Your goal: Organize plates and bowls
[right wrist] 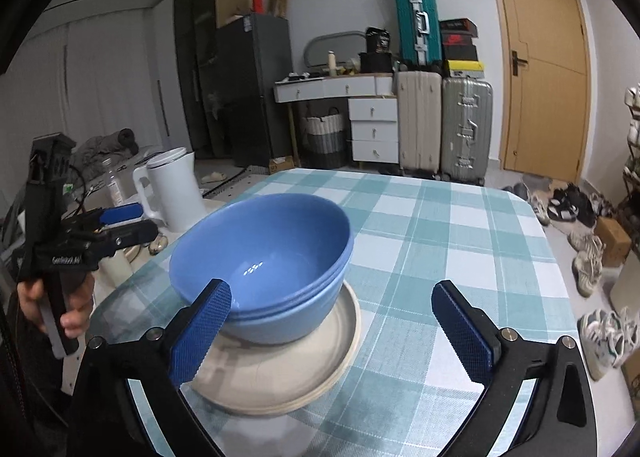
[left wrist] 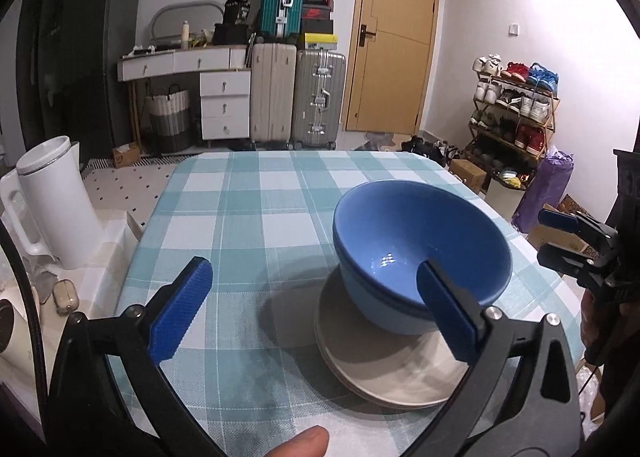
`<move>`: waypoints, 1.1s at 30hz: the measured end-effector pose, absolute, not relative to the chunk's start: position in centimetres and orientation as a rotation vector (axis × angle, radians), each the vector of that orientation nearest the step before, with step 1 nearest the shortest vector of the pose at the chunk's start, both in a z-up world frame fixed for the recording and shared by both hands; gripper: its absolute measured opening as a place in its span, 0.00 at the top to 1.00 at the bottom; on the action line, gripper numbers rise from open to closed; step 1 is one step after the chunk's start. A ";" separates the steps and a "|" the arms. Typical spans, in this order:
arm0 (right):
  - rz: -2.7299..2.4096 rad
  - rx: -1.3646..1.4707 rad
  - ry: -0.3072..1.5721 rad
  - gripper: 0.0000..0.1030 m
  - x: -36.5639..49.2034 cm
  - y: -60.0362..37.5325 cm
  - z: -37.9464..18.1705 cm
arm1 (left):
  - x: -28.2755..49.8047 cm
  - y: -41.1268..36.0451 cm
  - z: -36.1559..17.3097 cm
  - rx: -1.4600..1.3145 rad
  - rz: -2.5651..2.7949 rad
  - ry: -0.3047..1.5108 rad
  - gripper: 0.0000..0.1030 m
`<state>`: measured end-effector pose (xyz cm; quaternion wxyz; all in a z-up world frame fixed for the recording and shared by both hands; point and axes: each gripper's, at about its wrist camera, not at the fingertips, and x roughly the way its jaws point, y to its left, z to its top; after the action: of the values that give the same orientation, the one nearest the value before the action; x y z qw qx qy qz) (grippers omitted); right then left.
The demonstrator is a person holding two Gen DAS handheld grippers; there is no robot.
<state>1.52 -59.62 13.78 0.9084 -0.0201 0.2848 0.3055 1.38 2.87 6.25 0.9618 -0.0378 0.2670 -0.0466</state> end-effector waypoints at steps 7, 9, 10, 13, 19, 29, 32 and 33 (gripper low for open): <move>0.662 -0.039 0.519 0.01 -0.4 -59.8 11.6 | 0.3 2.6 3.6 -0.041 -0.100 0.521 0.01; 0.673 -0.020 0.493 0.01 -0.7 -59.9 11.0 | -0.1 2.7 2.8 -0.051 -0.111 0.508 0.01; 0.673 -0.022 0.480 0.01 -0.8 -59.9 10.8 | -0.2 2.7 2.4 -0.055 -0.118 0.501 0.01; 0.669 -0.031 0.457 0.01 -1.3 -59.9 10.3 | -0.6 2.9 1.6 -0.057 -0.119 0.472 0.01; 0.681 -0.010 0.447 0.01 -1.6 -60.3 9.7 | -1.0 3.0 0.4 -0.052 -0.150 0.439 0.01; 0.703 0.018 0.418 0.01 -2.0 -60.9 9.3 | -1.0 2.1 -0.5 -0.025 -0.227 0.414 0.01; 0.707 0.014 0.410 0.01 -2.2 -60.9 9.3 | -0.8 2.0 -0.5 -0.024 -0.232 0.418 0.01; 0.706 0.008 0.408 0.01 -2.2 -60.8 9.2 | -0.7 2.0 -0.5 -0.024 -0.232 0.417 0.01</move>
<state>-2.24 -60.80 9.24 0.9180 0.0040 0.1986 0.3432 -0.75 2.01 -0.55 0.9716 -0.0119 0.2066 -0.1151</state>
